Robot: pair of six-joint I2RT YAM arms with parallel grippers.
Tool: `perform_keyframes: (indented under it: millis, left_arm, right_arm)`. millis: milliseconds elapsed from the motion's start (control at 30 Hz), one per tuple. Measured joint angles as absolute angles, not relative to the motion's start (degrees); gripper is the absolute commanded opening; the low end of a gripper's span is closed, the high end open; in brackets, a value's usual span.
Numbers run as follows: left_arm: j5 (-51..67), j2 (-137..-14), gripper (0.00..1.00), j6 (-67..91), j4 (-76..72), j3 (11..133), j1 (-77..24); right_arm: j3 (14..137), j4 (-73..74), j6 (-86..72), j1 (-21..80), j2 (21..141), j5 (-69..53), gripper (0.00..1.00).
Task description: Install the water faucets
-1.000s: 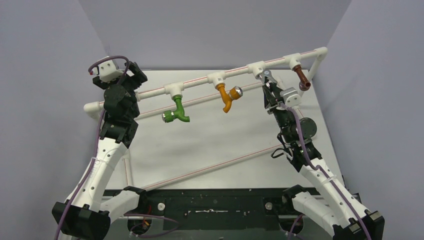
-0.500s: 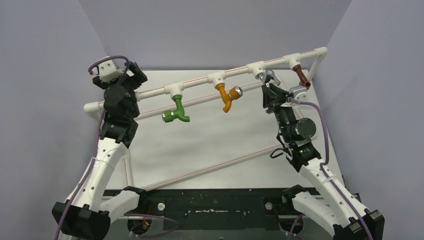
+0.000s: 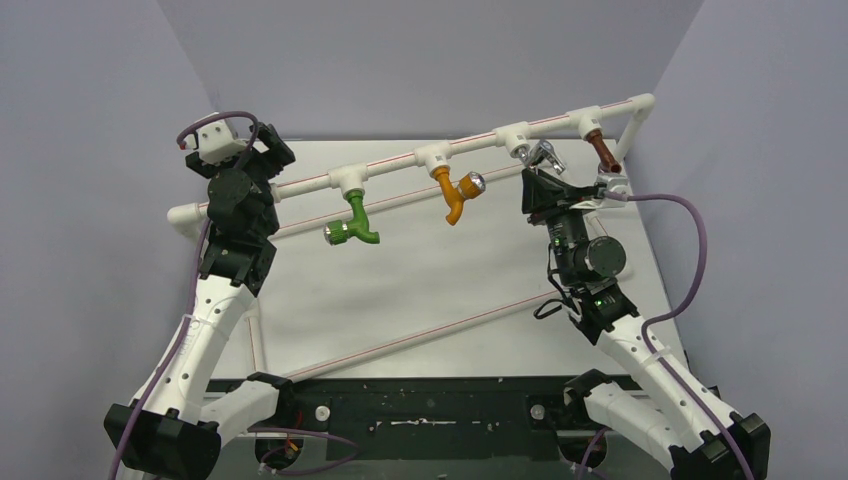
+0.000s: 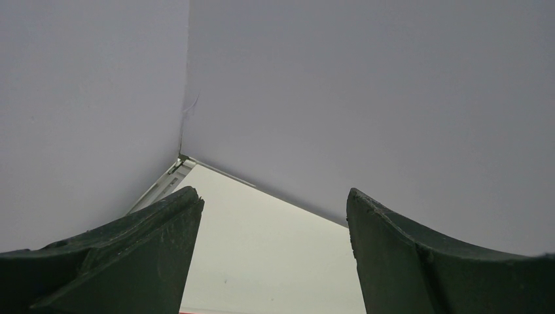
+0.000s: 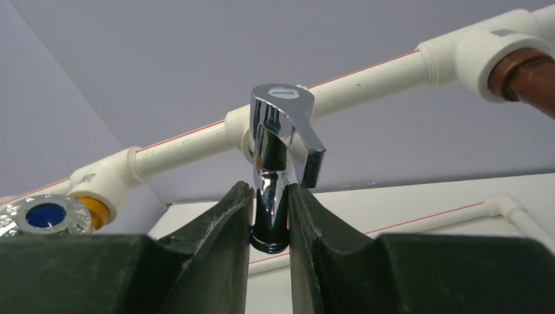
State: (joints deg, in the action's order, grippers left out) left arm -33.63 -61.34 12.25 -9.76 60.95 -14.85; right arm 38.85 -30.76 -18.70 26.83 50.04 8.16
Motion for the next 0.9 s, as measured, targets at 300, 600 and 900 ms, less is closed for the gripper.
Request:
perform_keyframes:
  millis: [300,600,900]
  left_arm:
    - [-33.47,-61.19,0.79,12.27,-9.78,60.93,-14.85]
    - [-33.15,-61.04,0.79,12.27,-9.93,60.75,-14.85]
    - [-32.91,-60.86,0.79,12.27,-9.93,60.62,-14.85]
  right_arm:
    - [38.85,-29.87,-31.33,27.16,50.11,11.79,0.0]
    - [38.85,-28.47,-42.92,27.44,50.09,14.15,0.0]
    - [38.87,-25.98,-55.83,27.49,49.69,16.29,0.0]
